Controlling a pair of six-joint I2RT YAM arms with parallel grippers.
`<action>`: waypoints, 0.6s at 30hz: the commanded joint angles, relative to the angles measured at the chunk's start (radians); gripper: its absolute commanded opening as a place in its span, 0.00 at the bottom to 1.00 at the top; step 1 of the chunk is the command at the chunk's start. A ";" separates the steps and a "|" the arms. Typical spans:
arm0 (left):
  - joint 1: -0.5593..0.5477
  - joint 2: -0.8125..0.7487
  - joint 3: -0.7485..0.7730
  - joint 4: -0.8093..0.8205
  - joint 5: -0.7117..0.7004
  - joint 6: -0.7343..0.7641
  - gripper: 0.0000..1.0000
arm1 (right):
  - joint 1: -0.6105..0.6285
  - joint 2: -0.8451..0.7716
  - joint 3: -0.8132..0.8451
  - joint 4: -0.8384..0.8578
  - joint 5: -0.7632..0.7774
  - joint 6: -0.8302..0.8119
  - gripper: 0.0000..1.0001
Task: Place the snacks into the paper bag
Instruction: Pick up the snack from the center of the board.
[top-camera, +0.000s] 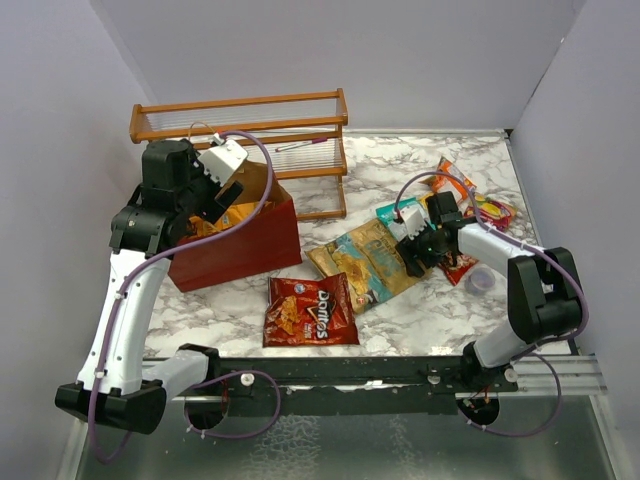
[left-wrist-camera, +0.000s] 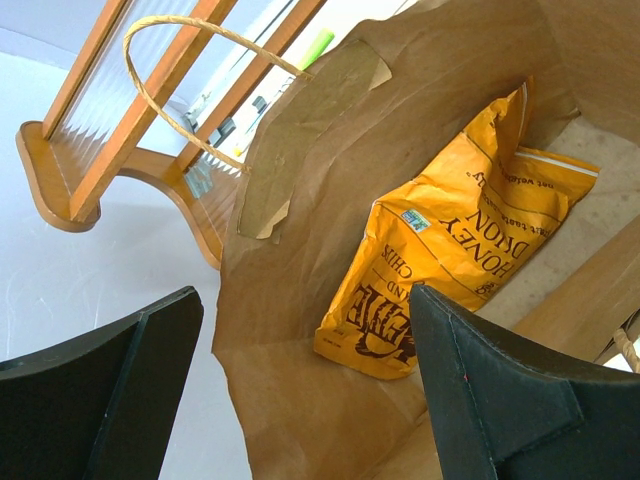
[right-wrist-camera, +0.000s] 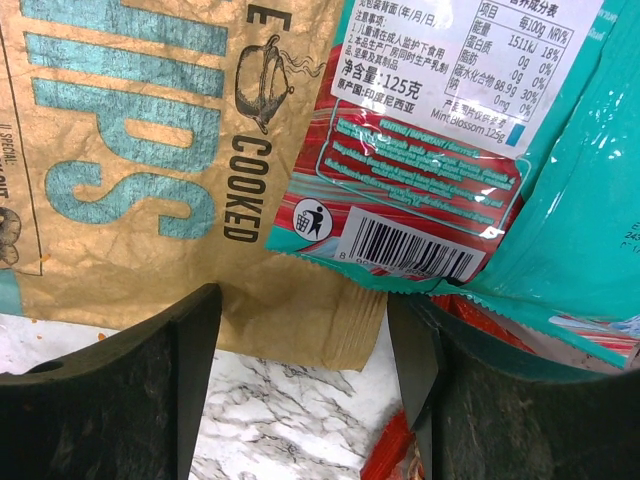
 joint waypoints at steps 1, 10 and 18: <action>-0.003 -0.021 -0.007 0.011 0.010 0.005 0.88 | 0.003 0.029 -0.005 -0.008 -0.026 -0.011 0.67; -0.003 -0.009 0.015 0.017 0.047 -0.004 0.88 | 0.002 0.066 -0.019 -0.011 0.002 -0.013 0.50; -0.003 0.031 0.086 0.018 0.127 -0.038 0.87 | 0.002 0.056 0.034 -0.078 -0.120 -0.026 0.23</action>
